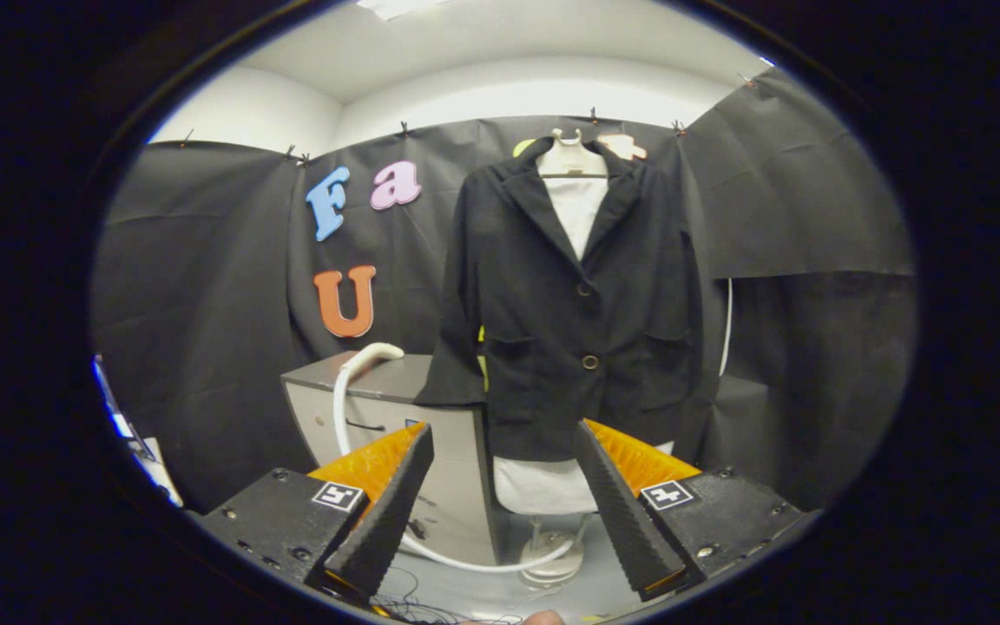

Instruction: Iron the clothes twice with a garment steamer, once on the left side and once on the right side.

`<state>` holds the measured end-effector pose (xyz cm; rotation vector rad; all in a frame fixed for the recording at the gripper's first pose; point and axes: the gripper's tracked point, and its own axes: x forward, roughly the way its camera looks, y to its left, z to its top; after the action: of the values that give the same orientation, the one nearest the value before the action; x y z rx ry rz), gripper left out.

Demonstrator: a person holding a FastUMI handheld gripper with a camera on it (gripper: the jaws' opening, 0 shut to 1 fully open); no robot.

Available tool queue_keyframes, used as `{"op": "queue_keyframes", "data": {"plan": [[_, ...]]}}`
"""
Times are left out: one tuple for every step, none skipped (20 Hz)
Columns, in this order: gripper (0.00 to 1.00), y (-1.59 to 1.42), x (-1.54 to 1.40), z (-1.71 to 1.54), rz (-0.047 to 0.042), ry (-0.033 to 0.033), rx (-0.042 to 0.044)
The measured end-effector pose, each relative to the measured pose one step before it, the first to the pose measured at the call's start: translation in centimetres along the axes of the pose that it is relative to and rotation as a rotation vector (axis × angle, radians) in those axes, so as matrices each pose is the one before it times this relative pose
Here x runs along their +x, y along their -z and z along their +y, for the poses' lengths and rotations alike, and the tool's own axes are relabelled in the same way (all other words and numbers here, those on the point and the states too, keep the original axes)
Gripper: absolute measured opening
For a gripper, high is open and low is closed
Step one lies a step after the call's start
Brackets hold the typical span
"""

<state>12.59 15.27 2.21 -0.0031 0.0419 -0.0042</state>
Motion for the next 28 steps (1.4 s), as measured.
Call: {"op": "queue_keyframes", "data": {"plan": [[1.0, -0.379, 0.986, 1.619, 0.00452, -0.00968, 0.00672], [1.0, -0.392, 1.064, 1.758, 0.00283, -0.01451, 0.00661], [1.0, -0.324, 1.156, 1.551, 0.00673, -0.00558, 0.00947], [1.0, -0.292, 1.044, 1.478, 0.00601, -0.01072, 0.01623], [1.0, -0.298, 1.184, 1.654, 0.00517, -0.01276, 0.01902], [1.0, -0.172, 1.349, 1.769, 0.00346, -0.01865, 0.0082], [1.0, -0.083, 1.405, 1.413, 0.01607, -0.00753, -0.00537], [1.0, -0.029, 1.343, 1.341, 0.0141, -0.01009, -0.00323], [1.0, -0.158, 1.267, 1.366, 0.01408, -0.01136, 0.00179], [1.0, -0.162, 1.28, 1.423, 0.01202, -0.0167, 0.0008], [1.0, -0.171, 1.295, 1.235, 0.01164, -0.01248, -0.0009], [1.0, -0.271, 1.378, 1.08, 0.00568, -0.01433, -0.00648], [1.0, -0.362, 1.429, 1.056, 0.00758, -0.011, -0.01197], [1.0, -0.173, 1.466, 0.817, 0.00918, -0.00876, -0.01605], [1.0, -0.442, 1.462, 0.789, 0.00465, -0.01441, -0.01728], [1.0, -0.231, 1.619, 0.583, 0.00665, -0.00736, -0.0143], [1.0, -0.3, 1.692, 0.642, 0.00859, -0.01721, -0.01145], [1.0, -0.156, 1.844, 0.365, 0.00987, -0.00785, -0.0073], [1.0, -0.384, 1.992, 0.271, 0.00104, -0.01211, -0.01128], [1.0, -0.1, 2.191, 0.044, 0.0163, -0.00186, -0.00892], [1.0, 0.169, 2.013, 0.073, 0.02783, -0.00479, -0.0024], [1.0, 0.207, 2.105, 0.273, 0.02519, -0.00827, 0.00649], [1.0, 0.129, 1.916, 0.182, 0.02219, -0.00858, 0.00429], [1.0, 0.31, 1.943, 0.088, 0.02228, -0.00113, -0.00073], [1.0, 0.023, 2.057, 0.119, 0.02718, -0.00235, -0.00615], [1.0, 0.228, 1.628, 0.199, 0.02084, 0.00005, -0.00602], [1.0, 0.217, 1.617, -0.139, 0.03193, 0.01008, -0.00285], [1.0, 0.145, 1.846, -0.022, 0.03187, 0.01131, 0.00694]]}}
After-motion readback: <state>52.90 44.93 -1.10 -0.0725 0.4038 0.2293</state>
